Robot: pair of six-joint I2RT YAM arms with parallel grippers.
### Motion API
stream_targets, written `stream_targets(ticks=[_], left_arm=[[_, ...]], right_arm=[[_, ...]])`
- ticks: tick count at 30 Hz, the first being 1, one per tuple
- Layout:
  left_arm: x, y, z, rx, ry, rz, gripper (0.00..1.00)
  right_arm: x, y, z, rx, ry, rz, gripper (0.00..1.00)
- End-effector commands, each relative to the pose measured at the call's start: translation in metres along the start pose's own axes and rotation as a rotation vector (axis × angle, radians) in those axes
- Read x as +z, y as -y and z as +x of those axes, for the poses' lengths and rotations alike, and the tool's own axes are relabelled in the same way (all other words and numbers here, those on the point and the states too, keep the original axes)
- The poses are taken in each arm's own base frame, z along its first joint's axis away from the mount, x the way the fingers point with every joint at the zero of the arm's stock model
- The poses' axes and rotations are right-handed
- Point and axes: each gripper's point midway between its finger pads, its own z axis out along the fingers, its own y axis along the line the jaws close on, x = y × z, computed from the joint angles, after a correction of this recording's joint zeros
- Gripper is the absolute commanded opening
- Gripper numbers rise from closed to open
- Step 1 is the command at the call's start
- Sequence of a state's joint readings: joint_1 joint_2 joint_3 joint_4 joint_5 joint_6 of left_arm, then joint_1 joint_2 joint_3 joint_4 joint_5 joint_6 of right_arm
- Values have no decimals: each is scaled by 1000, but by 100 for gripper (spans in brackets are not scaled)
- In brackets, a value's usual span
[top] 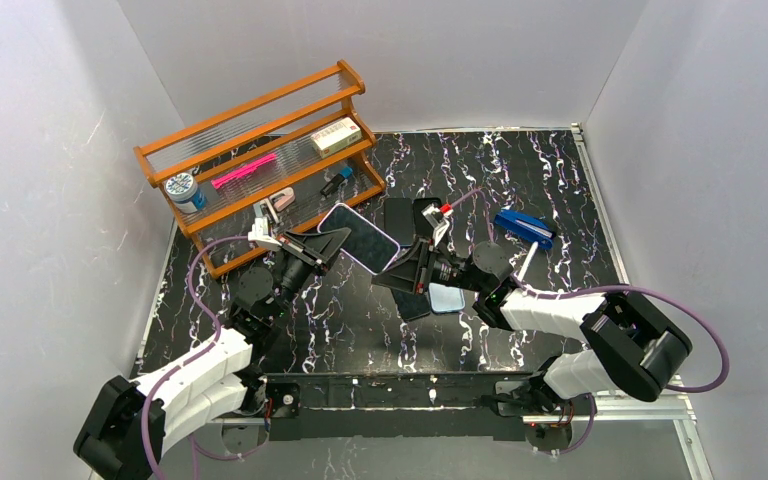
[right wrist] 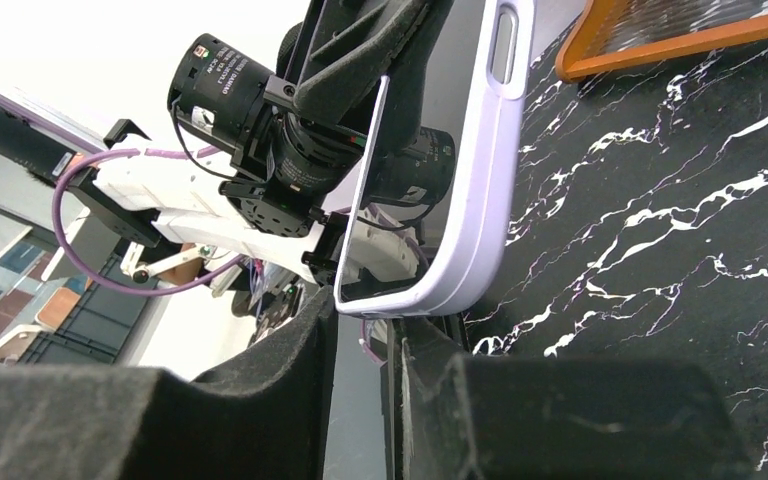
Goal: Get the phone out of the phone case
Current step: Remove the phone case from the phone.
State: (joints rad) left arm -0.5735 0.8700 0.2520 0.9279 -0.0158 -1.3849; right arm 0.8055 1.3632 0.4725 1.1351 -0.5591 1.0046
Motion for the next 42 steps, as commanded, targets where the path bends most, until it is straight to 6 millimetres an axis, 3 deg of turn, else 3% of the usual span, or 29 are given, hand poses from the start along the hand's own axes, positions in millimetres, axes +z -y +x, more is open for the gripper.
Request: stream_targets(ticks=[1,10,18,24,30,34,42], left_arm=[[0,14,-4,-10,31,53,0],[-4,14,2,-87,-5,46,0],[-6,15,11,-127,-59,28,0],[-9,18,10,-99,-56,36,0],[-4,10,-5,71,-97,-10,0],[-3,9,-2,157,-209,3,0],[0,22,21,329,-413,80,0]], right_arm=[[6,-26,-21,-136,55,-80,28],[4,-19,-21,-333,43,-50,1],[7,-7,-22,-632,-40,-36,1],[8,11,-17,-665,-109,8,1],[-27,35,-13,-577,-166,87,34],[-46,29,-12,-564,-185,75,49],[-45,23,-10,-608,-275,39,59]])
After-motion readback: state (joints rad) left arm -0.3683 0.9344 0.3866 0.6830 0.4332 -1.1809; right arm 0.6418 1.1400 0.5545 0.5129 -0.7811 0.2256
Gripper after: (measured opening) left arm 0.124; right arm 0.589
